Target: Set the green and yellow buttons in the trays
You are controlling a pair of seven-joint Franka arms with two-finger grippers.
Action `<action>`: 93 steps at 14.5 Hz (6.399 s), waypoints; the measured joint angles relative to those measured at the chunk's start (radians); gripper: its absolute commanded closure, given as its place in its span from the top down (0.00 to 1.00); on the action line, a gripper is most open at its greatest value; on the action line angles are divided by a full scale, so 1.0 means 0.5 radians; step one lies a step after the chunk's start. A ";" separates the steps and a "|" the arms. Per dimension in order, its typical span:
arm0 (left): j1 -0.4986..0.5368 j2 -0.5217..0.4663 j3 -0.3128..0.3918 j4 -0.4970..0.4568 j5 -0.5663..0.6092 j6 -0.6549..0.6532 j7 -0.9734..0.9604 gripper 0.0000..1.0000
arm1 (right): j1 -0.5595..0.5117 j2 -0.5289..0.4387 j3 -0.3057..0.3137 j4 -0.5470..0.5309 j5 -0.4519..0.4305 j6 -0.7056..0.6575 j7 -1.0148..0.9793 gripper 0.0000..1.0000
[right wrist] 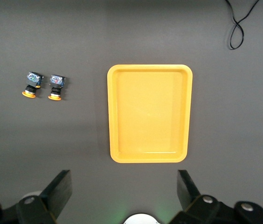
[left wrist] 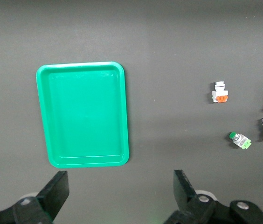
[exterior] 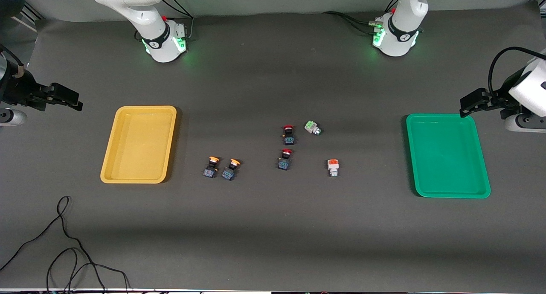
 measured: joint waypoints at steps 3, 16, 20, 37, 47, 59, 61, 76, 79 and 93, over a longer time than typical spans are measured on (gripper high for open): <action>0.000 0.000 0.000 0.000 0.000 0.000 0.000 1.00 | 0.001 0.000 0.001 0.000 -0.006 -0.001 0.000 1.00; 0.000 0.000 -0.001 0.000 0.000 0.001 0.000 1.00 | -0.002 0.011 -0.001 0.003 -0.006 -0.005 0.000 1.00; 0.000 -0.001 -0.002 0.001 -0.001 -0.003 -0.001 1.00 | -0.032 0.012 -0.055 0.003 -0.007 -0.006 -0.027 1.00; -0.257 -0.023 -0.881 -0.446 -0.061 0.399 -2.386 1.00 | 0.076 0.123 -0.031 0.001 -0.005 -0.026 -0.047 1.00; -0.516 0.012 -0.855 -0.989 -0.056 1.062 -2.779 1.00 | 0.409 0.466 -0.022 -0.011 0.012 0.277 0.300 1.00; -0.515 0.755 -0.835 -1.203 0.641 1.938 -3.347 0.95 | 0.663 0.776 -0.037 -0.572 0.097 1.359 0.793 1.00; -0.515 0.820 -0.832 -1.201 0.729 1.972 -3.416 0.94 | 0.665 0.799 -0.037 -0.615 0.113 1.435 0.801 1.00; -0.446 0.785 -0.852 -0.956 0.748 1.723 -3.419 0.05 | 0.723 1.234 -0.072 -0.634 0.082 1.973 1.007 1.00; -0.290 0.592 -0.921 -0.768 0.488 1.381 -2.946 0.05 | 0.735 1.265 -0.071 -0.635 0.082 1.973 1.161 0.99; 0.810 0.173 -0.900 -0.535 0.098 0.467 -0.752 0.00 | 0.812 1.124 -0.102 -0.599 0.077 1.778 1.238 0.00</action>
